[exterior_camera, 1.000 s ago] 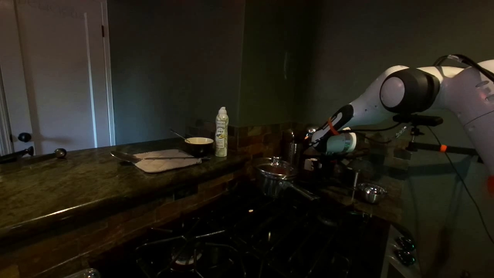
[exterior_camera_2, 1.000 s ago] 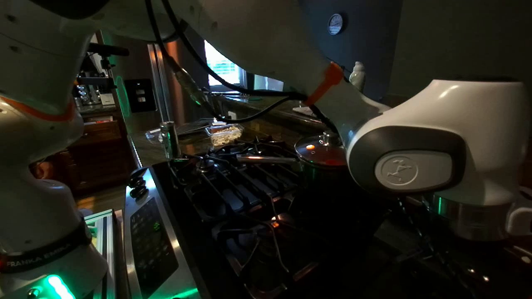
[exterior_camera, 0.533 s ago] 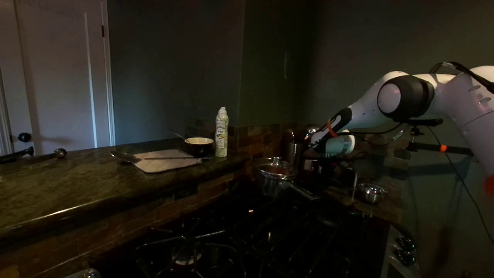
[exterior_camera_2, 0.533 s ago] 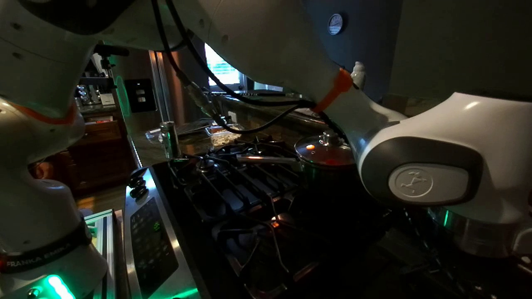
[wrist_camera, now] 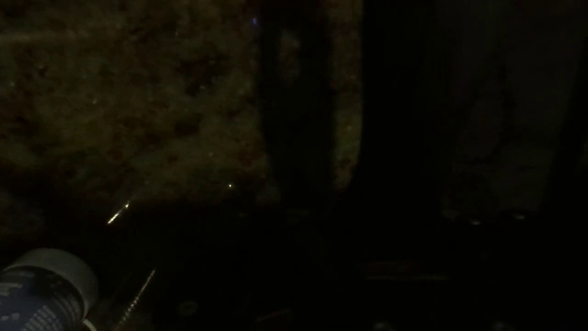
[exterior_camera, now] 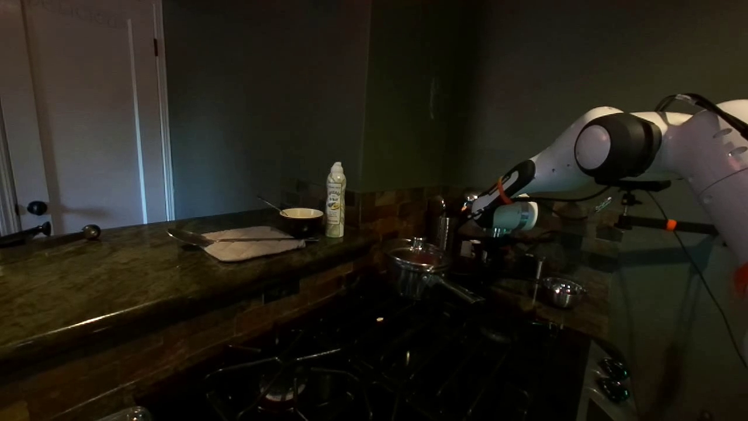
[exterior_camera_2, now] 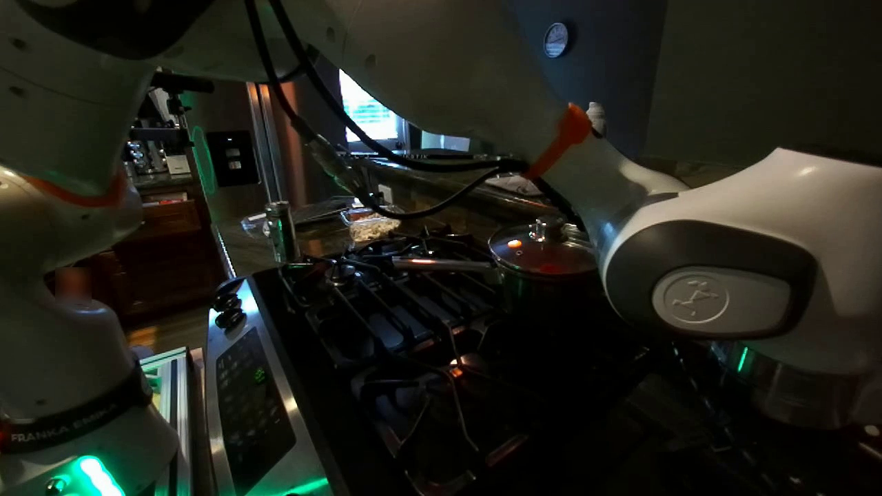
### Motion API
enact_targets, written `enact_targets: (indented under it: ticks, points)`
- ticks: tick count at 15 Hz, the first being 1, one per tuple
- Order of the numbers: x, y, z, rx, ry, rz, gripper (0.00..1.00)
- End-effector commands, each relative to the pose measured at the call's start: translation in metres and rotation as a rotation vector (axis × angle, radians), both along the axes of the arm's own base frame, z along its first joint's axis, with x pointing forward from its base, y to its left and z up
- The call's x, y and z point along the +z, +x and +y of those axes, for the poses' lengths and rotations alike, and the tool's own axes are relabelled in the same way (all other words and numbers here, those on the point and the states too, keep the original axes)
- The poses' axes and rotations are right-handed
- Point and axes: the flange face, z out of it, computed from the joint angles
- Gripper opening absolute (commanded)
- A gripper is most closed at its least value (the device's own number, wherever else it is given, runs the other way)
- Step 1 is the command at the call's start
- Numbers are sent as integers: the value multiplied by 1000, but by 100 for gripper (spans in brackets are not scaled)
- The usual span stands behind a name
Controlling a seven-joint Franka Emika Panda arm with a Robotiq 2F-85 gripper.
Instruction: Move the black pan to the back left plate of the stove.
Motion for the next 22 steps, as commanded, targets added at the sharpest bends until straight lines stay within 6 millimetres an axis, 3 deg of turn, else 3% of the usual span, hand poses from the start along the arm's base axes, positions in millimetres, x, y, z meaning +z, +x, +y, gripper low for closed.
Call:
enact_targets:
  ticks: [1, 7, 11, 18, 22]
  points:
    - [25, -13, 1, -1, 59, -7, 0]
    - [81, -38, 11, -14, 69, -112, 0]
    - [101, -57, 24, -21, 101, -155, 0]
    - [140, -106, 61, -44, 119, -259, 0]
    - [179, -131, 100, 3, 76, -323, 0]
